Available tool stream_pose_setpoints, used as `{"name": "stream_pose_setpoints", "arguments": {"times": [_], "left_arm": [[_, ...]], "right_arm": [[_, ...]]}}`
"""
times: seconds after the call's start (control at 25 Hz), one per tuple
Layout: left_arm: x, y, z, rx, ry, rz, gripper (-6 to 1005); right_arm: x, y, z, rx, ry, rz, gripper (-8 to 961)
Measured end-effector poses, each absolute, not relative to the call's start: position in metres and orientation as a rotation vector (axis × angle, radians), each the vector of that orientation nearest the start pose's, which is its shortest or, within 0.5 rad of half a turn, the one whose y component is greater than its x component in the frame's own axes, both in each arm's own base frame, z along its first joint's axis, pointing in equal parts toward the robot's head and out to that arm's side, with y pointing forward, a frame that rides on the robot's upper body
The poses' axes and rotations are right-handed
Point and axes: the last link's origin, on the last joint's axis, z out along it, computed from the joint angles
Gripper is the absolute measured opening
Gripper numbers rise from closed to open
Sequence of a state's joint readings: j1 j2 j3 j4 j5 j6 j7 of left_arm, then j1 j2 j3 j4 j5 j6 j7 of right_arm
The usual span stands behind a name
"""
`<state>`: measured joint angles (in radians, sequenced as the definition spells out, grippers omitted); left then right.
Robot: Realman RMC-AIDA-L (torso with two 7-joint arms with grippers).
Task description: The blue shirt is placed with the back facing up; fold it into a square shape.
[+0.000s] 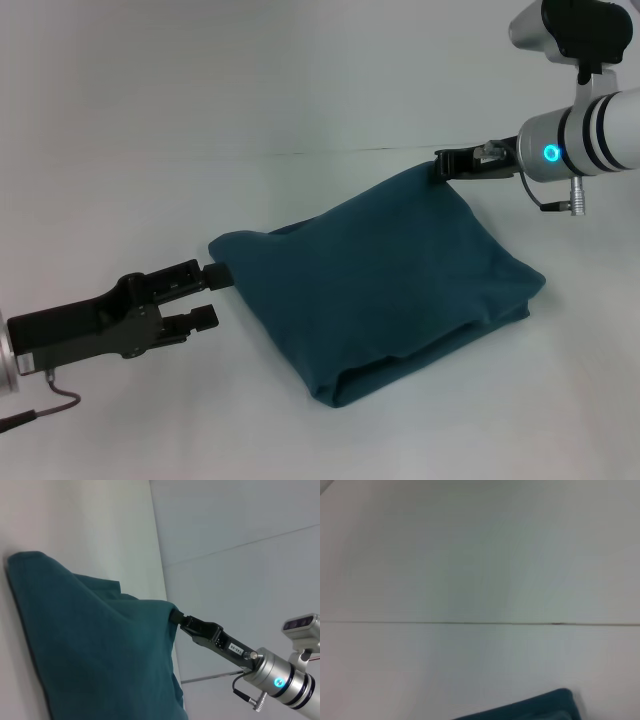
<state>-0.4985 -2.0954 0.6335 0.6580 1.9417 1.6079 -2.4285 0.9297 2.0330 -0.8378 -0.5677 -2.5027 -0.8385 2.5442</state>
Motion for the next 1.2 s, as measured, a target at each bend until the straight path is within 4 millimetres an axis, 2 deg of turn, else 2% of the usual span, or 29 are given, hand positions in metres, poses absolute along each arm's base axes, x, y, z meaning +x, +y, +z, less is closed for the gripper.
{"name": "stream_pose_setpoints", "arguments": {"times": [0.88,1.2], "left_arm": [[-0.262,0.323,0.005,-2.164,-2.108,-1.037,877],[-0.263,0.323,0.006,-2.144,-2.113,-1.059,878]], "right_arm": [[0.216,0.478,0.003,-2.055,1.274,0.149,141],[0.230,0.481,0.002,-1.985,1.220,0.033,172]]}}
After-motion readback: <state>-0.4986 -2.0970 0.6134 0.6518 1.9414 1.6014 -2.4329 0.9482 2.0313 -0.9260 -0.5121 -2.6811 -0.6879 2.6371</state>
